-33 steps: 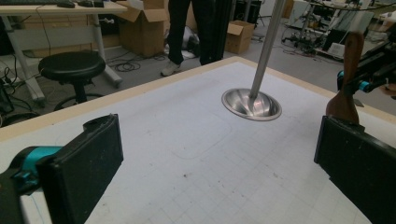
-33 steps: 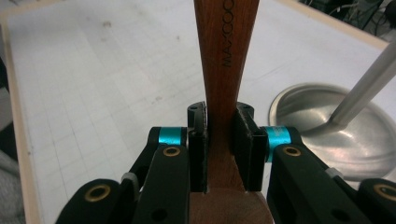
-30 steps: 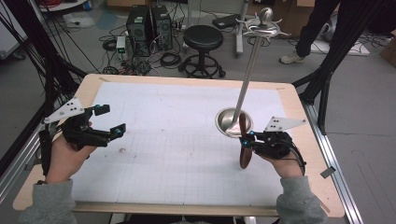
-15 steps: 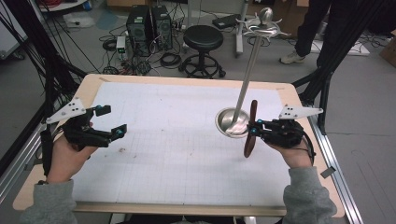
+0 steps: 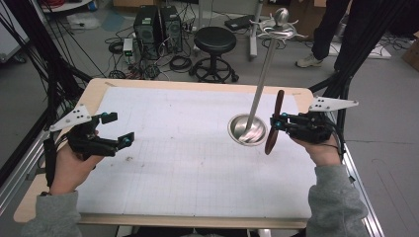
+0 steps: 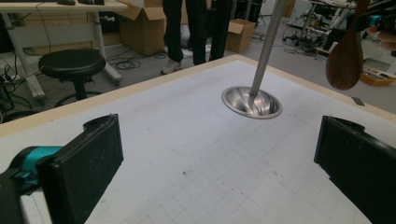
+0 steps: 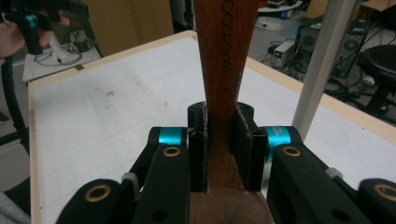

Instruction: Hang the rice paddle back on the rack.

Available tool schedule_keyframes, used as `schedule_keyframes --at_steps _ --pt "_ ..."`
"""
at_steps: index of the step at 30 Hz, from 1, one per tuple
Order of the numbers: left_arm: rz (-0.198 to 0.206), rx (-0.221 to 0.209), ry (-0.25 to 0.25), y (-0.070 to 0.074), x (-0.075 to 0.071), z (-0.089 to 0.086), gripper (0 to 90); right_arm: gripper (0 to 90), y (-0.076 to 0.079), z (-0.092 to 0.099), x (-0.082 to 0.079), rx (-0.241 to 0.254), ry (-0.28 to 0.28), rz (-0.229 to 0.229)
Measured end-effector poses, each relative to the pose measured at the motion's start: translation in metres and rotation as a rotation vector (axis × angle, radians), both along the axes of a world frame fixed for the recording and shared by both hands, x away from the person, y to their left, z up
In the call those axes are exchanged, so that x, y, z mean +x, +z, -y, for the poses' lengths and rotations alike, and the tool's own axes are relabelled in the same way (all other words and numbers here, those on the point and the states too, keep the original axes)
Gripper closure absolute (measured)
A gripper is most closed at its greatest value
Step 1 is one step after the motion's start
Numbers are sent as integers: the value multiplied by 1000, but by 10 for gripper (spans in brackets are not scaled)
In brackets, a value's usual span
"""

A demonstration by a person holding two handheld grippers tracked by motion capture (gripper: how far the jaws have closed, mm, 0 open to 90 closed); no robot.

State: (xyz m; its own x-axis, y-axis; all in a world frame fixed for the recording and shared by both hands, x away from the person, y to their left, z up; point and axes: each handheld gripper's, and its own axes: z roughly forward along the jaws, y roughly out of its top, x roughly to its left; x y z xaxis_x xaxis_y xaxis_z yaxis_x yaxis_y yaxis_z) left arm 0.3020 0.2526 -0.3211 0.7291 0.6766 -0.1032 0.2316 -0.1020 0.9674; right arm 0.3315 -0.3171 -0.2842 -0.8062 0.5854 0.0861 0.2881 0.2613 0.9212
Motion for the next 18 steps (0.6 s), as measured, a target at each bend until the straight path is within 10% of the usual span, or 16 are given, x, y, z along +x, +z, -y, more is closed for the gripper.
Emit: schedule_keyframes --at_steps 18 --pt "3 0 -1 1 -1 -1 17 769 30 11 18 2 -10 43"
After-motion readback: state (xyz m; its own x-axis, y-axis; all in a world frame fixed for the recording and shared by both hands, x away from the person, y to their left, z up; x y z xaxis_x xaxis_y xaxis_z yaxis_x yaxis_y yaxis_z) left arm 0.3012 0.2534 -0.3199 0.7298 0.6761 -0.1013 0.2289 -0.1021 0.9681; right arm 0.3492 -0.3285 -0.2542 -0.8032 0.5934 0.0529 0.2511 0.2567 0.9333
